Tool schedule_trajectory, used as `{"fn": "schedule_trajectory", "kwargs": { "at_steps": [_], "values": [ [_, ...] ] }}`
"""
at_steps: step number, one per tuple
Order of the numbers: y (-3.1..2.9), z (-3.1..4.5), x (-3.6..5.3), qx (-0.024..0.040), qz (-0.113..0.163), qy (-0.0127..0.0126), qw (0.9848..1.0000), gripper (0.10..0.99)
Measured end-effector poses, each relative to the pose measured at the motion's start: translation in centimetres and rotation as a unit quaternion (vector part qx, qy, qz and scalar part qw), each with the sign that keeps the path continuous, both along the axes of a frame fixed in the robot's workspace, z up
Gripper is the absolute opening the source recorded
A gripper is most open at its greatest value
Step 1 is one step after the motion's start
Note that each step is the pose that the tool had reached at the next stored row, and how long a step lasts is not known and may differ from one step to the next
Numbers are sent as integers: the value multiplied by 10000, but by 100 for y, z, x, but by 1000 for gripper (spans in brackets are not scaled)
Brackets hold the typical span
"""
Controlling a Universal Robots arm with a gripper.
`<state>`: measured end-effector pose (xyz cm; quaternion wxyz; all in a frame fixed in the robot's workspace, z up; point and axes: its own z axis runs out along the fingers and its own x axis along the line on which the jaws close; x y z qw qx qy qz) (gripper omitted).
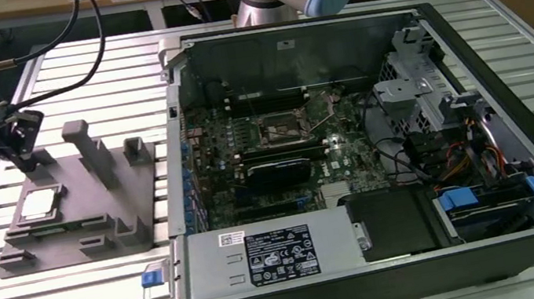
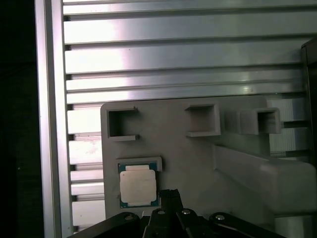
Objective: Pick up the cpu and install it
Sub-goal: 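Pick up the cpu and move it towards the insertion slot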
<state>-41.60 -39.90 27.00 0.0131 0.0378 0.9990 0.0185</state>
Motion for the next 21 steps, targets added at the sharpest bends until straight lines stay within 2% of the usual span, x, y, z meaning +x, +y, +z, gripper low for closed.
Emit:
{"fn": "schedule_trajectory", "kwargs": {
  "at_steps": [21],
  "values": [
    [0, -94, -46, 0, 0, 0, 10000, 106]
  ]
}}
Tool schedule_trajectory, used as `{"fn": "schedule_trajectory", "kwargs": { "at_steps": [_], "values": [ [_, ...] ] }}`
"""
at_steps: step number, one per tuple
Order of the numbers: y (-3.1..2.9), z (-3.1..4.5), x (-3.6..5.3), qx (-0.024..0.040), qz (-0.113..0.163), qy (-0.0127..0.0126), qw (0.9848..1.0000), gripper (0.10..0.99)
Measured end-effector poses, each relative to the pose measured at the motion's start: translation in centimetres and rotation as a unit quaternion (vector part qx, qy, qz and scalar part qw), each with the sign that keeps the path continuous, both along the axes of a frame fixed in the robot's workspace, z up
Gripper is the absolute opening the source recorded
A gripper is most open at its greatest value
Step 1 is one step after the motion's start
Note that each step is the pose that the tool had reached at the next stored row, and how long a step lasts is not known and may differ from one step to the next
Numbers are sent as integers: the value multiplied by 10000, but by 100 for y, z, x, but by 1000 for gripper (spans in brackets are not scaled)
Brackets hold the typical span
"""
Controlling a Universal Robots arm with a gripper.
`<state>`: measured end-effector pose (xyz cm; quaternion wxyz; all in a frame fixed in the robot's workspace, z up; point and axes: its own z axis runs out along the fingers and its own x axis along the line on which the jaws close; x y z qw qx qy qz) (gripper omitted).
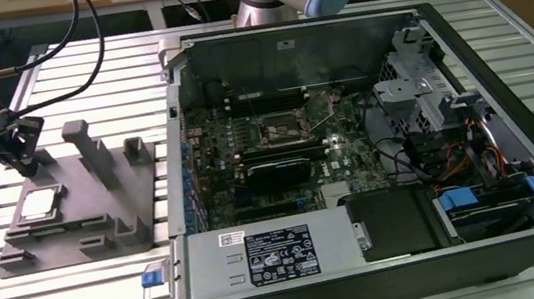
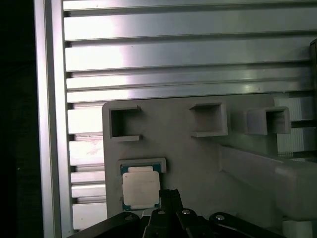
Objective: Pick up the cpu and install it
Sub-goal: 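Pick up the cpu and move it towards the insertion slot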
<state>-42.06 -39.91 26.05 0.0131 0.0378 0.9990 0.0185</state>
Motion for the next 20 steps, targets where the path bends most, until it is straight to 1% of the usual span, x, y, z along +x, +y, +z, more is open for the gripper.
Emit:
{"fn": "schedule_trajectory", "kwargs": {
  "at_steps": [15, 20],
  "values": [
    [-4, -109, -75, 0, 0, 0, 10000, 106],
    [-19, -152, -104, 0, 0, 0, 10000, 106]
  ]
}}
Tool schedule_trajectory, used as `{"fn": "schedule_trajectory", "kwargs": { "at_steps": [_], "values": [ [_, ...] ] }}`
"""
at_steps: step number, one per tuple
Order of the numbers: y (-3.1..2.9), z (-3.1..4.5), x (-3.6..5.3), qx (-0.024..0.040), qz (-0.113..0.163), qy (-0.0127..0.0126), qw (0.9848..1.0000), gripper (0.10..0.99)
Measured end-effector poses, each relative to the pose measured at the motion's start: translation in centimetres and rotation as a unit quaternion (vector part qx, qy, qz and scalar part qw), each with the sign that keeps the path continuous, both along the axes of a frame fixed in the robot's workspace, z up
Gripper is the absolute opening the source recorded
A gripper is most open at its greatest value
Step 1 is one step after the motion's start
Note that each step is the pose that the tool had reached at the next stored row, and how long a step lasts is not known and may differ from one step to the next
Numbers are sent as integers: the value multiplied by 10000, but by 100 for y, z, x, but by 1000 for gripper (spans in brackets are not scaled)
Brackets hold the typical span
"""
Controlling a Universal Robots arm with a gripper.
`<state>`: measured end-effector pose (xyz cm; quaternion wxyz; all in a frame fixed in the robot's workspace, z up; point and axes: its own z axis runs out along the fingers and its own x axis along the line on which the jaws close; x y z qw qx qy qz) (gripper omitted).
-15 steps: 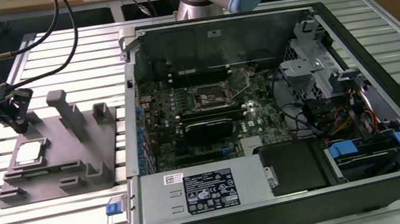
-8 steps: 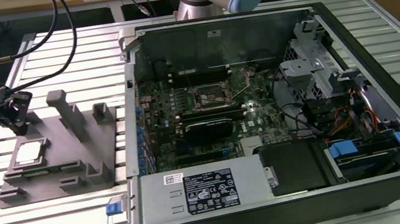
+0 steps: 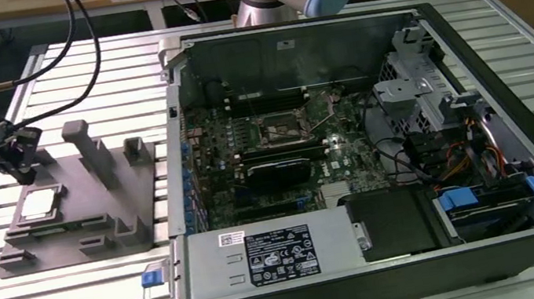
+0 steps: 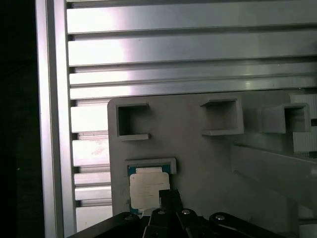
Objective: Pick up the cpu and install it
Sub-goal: 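Pick up the cpu and move it towards the insertion slot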
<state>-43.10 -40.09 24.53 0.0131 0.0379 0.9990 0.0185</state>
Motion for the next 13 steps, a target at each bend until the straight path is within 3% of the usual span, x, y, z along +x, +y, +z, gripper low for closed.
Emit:
{"fn": "schedule_trajectory", "kwargs": {
  "at_steps": [13],
  "values": [
    [-88, -145, -41, 0, 0, -1, 10000, 106]
  ]
}}
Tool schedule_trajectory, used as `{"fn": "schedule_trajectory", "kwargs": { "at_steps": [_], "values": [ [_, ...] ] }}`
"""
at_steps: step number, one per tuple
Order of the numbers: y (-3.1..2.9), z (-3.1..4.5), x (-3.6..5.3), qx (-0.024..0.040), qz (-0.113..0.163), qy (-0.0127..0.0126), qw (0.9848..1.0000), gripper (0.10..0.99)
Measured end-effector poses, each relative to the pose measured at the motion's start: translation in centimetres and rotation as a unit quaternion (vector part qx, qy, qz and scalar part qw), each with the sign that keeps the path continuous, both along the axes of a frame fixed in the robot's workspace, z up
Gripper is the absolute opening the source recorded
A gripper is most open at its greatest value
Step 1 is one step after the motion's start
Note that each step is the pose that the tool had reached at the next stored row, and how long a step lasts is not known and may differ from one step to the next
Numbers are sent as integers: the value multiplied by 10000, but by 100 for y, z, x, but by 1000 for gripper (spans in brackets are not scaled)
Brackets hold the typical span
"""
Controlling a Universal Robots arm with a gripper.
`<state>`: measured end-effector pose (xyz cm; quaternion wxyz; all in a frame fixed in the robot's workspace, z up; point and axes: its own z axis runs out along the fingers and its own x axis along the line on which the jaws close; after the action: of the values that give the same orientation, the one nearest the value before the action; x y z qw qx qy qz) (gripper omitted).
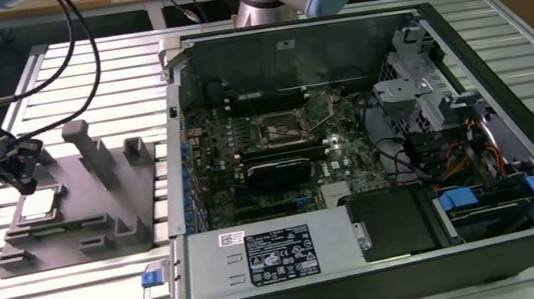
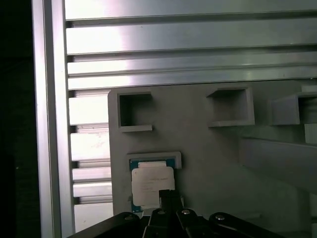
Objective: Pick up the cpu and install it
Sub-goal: 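Pick up the cpu and move it towards the insertion slot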
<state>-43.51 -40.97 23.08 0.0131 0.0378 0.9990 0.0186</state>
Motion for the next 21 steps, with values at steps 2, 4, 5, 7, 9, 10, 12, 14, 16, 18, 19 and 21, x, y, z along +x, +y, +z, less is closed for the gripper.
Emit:
{"fn": "schedule_trajectory", "kwargs": {
  "at_steps": [2, 4, 5, 7, 9, 10, 12, 14, 16, 18, 19, 21],
  "values": [
    [-9, -29, -5, 0, 0, 0, 10000, 106],
    [-14, -59, -9, 0, -1, 0, 10000, 106],
    [-15, -74, -11, 0, 0, 0, 10000, 106],
    [-16, -102, -16, 0, 1, 0, 10000, 106],
    [-16, -131, -27, -1, 0, 1, 10000, 106],
    [-15, -145, -35, -1, 0, 1, 10000, 106],
    [-15, -173, -50, 0, 0, 0, 10000, 106],
    [-15, -201, -62, 0, 0, -1, 10000, 106],
    [-12, -228, -71, 0, 0, 0, 10000, 106],
    [-6, -252, -78, 0, 0, 0, 10000, 106],
    [-1, -263, -82, 0, 0, 0, 10000, 106],
    [6, -280, -86, 0, 0, 0, 10000, 106]
  ]
}}
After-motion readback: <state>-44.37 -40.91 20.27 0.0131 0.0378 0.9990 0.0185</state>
